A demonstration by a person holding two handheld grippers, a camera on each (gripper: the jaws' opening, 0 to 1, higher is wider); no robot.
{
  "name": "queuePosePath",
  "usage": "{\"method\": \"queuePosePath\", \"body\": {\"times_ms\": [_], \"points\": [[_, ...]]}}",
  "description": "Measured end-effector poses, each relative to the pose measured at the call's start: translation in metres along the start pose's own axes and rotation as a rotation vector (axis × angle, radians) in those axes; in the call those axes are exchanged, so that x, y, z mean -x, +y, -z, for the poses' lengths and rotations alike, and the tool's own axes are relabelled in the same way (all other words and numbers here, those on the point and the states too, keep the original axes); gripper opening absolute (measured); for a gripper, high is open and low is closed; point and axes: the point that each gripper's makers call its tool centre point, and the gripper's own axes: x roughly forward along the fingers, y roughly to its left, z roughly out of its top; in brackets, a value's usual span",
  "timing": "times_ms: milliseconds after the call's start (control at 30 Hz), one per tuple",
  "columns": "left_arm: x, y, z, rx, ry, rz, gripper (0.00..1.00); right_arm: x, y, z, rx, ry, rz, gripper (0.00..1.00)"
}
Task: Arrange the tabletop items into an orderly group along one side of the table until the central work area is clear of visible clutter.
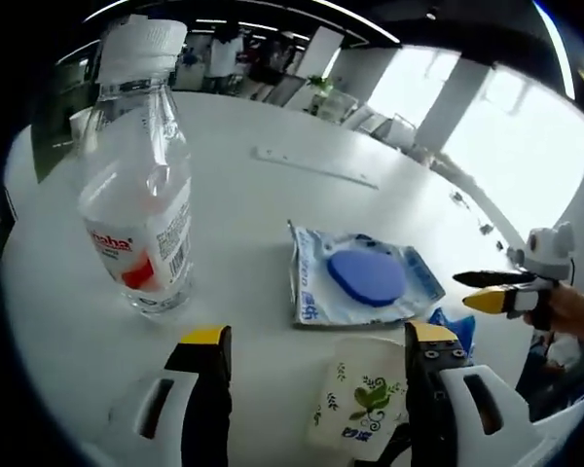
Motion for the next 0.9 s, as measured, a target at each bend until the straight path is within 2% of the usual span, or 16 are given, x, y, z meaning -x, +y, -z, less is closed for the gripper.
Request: {"method": "queuePosePath", "body": {"times_ms": [133,267,900], "points": [[0.004,-0.008,0.001,-0.045,0.006,0.013,0.83,0.005,0.002,0.001,0.009,0.001,0.006,0.80],[0.007,-0.009,0.001,-0.085,0.011,0.009,0.87,0.008,0.001,0.002,0.010,0.003,0.010,0.81],[0.030,0.004,0.010,-0.076,0.023,-0.024,0.89,0.021,0.008,-0.002,0.007,-0.010,0.013,0.81]]}}
